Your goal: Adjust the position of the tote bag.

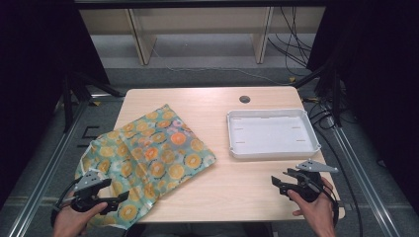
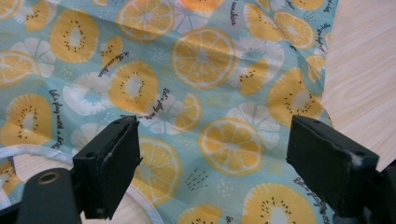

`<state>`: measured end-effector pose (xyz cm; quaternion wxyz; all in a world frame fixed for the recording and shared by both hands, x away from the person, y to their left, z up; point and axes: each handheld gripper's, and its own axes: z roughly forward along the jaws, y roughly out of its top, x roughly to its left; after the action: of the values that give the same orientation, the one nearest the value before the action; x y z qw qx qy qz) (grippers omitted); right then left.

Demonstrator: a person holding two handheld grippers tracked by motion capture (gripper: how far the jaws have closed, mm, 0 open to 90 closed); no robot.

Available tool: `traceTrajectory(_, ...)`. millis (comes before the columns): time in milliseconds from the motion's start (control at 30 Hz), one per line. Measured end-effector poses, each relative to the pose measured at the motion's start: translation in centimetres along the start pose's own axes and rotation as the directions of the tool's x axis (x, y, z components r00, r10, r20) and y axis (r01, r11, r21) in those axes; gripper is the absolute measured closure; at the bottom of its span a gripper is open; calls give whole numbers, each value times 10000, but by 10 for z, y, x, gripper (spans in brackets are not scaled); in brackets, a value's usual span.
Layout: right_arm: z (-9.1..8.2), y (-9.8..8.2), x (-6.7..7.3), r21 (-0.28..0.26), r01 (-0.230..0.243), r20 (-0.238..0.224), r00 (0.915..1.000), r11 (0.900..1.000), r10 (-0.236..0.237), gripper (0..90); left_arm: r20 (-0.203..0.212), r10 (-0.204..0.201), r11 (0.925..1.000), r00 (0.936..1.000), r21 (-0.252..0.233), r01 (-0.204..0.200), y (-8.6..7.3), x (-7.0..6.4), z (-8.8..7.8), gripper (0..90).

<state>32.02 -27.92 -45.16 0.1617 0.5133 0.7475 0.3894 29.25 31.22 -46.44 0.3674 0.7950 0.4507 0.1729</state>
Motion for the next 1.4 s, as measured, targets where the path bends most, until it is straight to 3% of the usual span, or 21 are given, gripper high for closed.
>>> traceTrajectory(133, 0, 0, 2, -46, -186, -215, 9996, 9998, 185, 290, -16, 120, 9999, 9999, -38, -120, 1, -1, 0, 170)
traceTrajectory(200, 0, 1, -2, -239, 233, -130, 9996, 9994, -236, 285, -18, 68, 9999, 10000, -109, -68, 1, -1, 1, 170)
traceTrajectory(267, 1, 0, -1, -294, 280, 23, 9996, 9992, -279, 285, -31, 63, 9999, 10000, -114, -63, 1, -1, 1, 170)
traceTrajectory(300, 1, 0, -1, -294, 280, 23, 9996, 9992, -279, 285, -42, -165, 9993, 9999, -351, 164, 1, -4, 2, 170)
traceTrajectory(333, 2, 0, -1, -318, 405, 0, 9992, 9987, -405, 283, -93, 159, 9998, 9998, -71, -160, 1, -2, 1, 169)
traceTrajectory(400, 3, 1, 0, -300, 335, 168, 9993, 9990, -330, 282, 80, 55, 10000, 10000, -81, -54, 1, -5, 2, 165)
traceTrajectory(500, 2, 1, 0, -240, 411, -17, 9992, 9989, -411, 281, 241, 103, 9998, 9997, -143, -99, 5, -13, 5, 160)
traceTrajectory(533, 3, 1, 0, -230, 410, -37, 9991, 9989, -411, 278, 379, 320, 9994, 9988, -175, -313, 7, -19, 9, 160)
traceTrajectory(700, 2, 0, 4, -99, 314, -45, 9995, 9995, -315, 277, 612, 218, 9995, 9979, -259, -203, 9, -36, 20, 173)
traceTrajectory(733, 2, 1, 2, -157, 578, -117, 9983, 9982, -579, 277, 691, 269, 9996, 9972, -120, -261, 10, -39, 21, 186)
traceTrajectory(833, 3, 1, 2, -164, 512, -156, 9986, 9986, -515, 277, 884, 427, 9991, 9952, 27, -431, 12, -46, 27, 199)
traceTrajectory(900, 1, 0, 7, 195, -152, -304, 9994, 9997, 157, 277, 994, 628, 9972, 9931, 342, -665, 14, -49, 31, 210)
traceTrajectory(933, 4, 1, 6, -19, 35, -362, 9993, 10000, -35, 277, 929, 1114, 9917, 9894, 539, -1167, 15, -49, 32, 221)
traceTrajectory(967, 4, 1, 6, -19, 35, -362, 9993, 10000, -35, 277, 1048, 991, 9921, 9895, 670, -1064, 17, -51, 34, 221)
traceTrajectory(1000, 4, 1, 3, -54, 496, -236, 9985, 9988, -497, 277, 923, 1200, 9860, 9885, 1051, -1295, 18, -51, 36, 231)
traceTrajectory(1100, 6, 0, 3, -91, 542, -355, 9979, 9985, -545, 277, 859, 1038, 9871, 9909, 1130, -1132, 22, -53, 46, 240)
traceTrajectory(1233, 6, 1, 4, -116, 516, -547, 9971, 9986, -522, 277, 965, 1142, 9855, 9888, 1150, -1251, 30, -54, 57, 329)
traceTrajectory(1300, 7, 1, 4, -90, 502, -326, 9982, 9987, -504, 277, 933, 1026, 9865, 9903, 1185, -1133, 32, -53, 63, 386)
traceTrajectory(1333, 6, 1, 4, -104, 477, -576, 9972, 9988, -482, 277, 938, 1256, 9843, 9876, 1127, -1359, 33, -53, 64, 535)
traceTrajectory(1367, 6, 1, 4, -104, 477, -576, 9972, 9988, -482, 277, 991, 1250, 9835, 9872, 1190, -1364, 33, -53, 66, 535)
traceTrajectory(1400, 6, 1, 3, -64, 558, -539, 9970, 9984, -561, 277, 1144, 1357, 9813, 9841, 1211, -1494, 34, -53, 67, 617)
